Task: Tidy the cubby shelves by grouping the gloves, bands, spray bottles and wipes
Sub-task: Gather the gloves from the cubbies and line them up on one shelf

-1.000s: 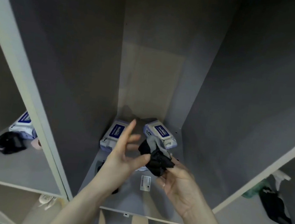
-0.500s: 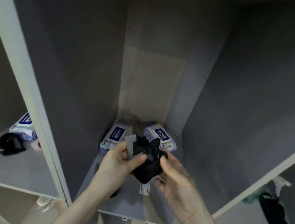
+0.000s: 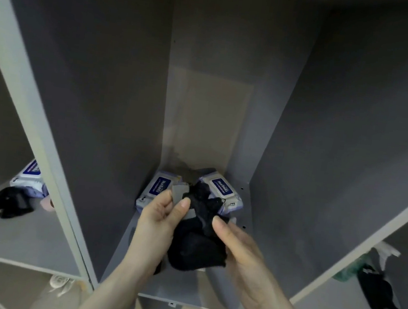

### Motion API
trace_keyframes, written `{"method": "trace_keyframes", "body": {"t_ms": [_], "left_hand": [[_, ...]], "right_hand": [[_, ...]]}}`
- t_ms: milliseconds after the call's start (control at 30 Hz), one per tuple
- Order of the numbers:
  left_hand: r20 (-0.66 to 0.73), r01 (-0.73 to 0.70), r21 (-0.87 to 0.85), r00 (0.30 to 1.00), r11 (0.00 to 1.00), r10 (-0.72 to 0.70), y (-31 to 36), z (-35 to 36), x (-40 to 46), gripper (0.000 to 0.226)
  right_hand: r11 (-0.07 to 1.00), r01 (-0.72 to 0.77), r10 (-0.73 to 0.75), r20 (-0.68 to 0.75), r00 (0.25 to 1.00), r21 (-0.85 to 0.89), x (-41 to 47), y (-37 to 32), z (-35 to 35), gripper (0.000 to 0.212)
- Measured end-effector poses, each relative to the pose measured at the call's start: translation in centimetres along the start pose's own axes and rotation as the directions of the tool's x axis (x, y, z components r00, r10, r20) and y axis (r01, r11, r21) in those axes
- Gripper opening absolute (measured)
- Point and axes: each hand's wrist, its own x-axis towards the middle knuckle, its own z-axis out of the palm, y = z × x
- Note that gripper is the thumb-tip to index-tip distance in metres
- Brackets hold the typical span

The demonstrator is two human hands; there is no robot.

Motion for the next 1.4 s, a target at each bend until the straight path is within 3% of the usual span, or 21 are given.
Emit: {"method": "trace_keyframes", "body": {"t_ms": [133, 233, 300, 433, 600, 767, 933, 1067, 1133, 1233, 1333, 1400], "left_hand": [[-0.022, -0.033, 0.114, 0.999, 0.993, 0.035, 0.0, 0.2, -0.3, 0.009], [0.085, 0.127, 0.081, 0.987, 0.989, -0.134, 0.1, -0.1, -0.5, 0.038], [0.217, 0.213, 0.067, 0.95, 0.975, -0.223, 0.4, -0.3, -0.7, 0.04], [0.183, 0.128, 0.111, 0.972, 0.986, -0.147, 0.4, -0.5, -0.9, 0.035], [0.203, -0.034, 0.243, 0.979, 0.97, -0.017, 0.4, -0.4, -1.0, 0.021], [0.275, 0.055, 0.157, 0.957, 0.986, -0.097, 0.4, -0.5, -1.2, 0.028], [0.147, -0.001, 0.228, 0.989, 0.974, -0.034, 0.2, -0.4, -1.0, 0.004], [0.082, 0.012, 0.267, 0.996, 0.964, -0.036, 0.0, -0.8, -1.0, 0.01], [0.133, 0.054, 0.224, 0.987, 0.973, -0.085, -0.1, -0.9, -1.0, 0.004], [0.218, 0.087, 0.164, 0.968, 0.983, -0.122, -0.1, -1.1, -1.2, 0.019], [0.177, 0.033, 0.162, 0.982, 0.986, -0.062, -0.3, -1.1, -1.2, 0.004], [0.148, 0.028, 0.157, 0.988, 0.987, -0.051, -1.0, -1.1, -1.2, 0.011]], "right_hand": [[0.985, 0.123, -0.1, -0.182, 0.978, 0.123, 0.5, -0.2, 0.7, 0.031], [0.958, 0.188, -0.138, -0.226, 0.964, 0.219, 0.8, -0.2, 1.2, 0.026], [0.95, 0.2, -0.138, -0.253, 0.958, 0.238, 0.9, -0.4, 1.4, 0.023], [0.937, 0.24, -0.153, -0.319, 0.935, 0.255, 1.1, -0.7, 1.1, 0.023], [0.959, 0.081, -0.033, -0.178, 0.983, 0.271, 0.6, -0.3, 1.4, 0.043], [0.962, 0.057, 0.004, -0.224, 0.975, 0.267, 1.0, -0.4, 0.7, 0.052], [0.924, 0.027, 0.039, -0.165, 0.985, 0.382, 1.3, -0.6, 1.1, 0.052], [0.879, -0.007, 0.047, -0.073, 0.996, 0.476, 1.1, -0.6, 1.3, 0.052], [0.905, 0.009, 0.05, -0.127, 0.991, 0.424, 1.1, -0.5, 1.6, 0.056], [0.933, 0.047, 0.04, -0.232, 0.972, 0.357, 1.4, -0.6, 2.0, 0.053], [0.928, 0.091, 0.009, -0.266, 0.964, 0.361, 1.5, -0.4, 1.9, 0.05], [0.9, 0.034, 0.065, -0.212, 0.975, 0.436, 1.4, 0.3, 2.0, 0.056]]}}
